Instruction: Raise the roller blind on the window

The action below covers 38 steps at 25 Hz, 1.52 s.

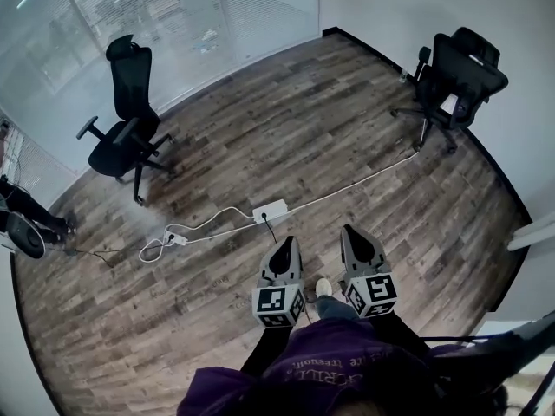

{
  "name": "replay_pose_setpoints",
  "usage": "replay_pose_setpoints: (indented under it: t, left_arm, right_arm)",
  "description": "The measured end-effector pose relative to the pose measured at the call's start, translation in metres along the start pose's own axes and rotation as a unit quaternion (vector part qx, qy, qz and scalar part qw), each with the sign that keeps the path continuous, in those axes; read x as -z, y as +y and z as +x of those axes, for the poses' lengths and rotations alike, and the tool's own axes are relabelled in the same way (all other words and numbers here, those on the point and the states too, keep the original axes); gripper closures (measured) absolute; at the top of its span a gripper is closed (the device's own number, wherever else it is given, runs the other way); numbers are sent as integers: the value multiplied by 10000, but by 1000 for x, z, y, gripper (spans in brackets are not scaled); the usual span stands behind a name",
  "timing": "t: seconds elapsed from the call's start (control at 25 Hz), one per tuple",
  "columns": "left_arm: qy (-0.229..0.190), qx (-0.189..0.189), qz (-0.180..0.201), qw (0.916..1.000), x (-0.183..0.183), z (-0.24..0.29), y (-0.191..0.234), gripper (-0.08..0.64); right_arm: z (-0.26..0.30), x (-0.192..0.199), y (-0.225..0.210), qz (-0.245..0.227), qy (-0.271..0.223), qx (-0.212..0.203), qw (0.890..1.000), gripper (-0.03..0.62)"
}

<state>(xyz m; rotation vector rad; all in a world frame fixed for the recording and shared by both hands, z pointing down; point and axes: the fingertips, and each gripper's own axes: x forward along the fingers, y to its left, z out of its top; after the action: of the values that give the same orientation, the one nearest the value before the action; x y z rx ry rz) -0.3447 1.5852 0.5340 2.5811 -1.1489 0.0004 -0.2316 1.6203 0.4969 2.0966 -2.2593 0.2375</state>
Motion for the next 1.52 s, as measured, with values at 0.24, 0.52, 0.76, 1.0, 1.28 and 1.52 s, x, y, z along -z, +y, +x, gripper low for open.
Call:
replay_pose_setpoints:
  t: [0.24,0.52,0.76,1.0,1.28,1.52]
  left_arm:
    - [-39,52,86,9999,-23,95,-5,560]
    - [66,-282,-121,9995,-34,165,43,560]
    - [29,-256,-119,9996,-60,266,108,560]
    - [-400,-76,458,9981,-144,357,177,560]
    - [-239,-77,180,9995,-156,440,228,560]
    - [-111,-371,-11,9992,-152,507,260,560]
  right_arm:
    - [73,-23,-69,-210,-9,-109,9997,594]
    - [162,-26,-98,-456,80,-132,9988,594]
    - [278,-41,-115,-579,22,-120,9982,594]
    - [398,-89,-145,-525,-378,123,9978,594]
    - [487,-92,-166,-223,-137,212,9994,594]
    - [575,-96,-194,-306,-40,-133,9994,594]
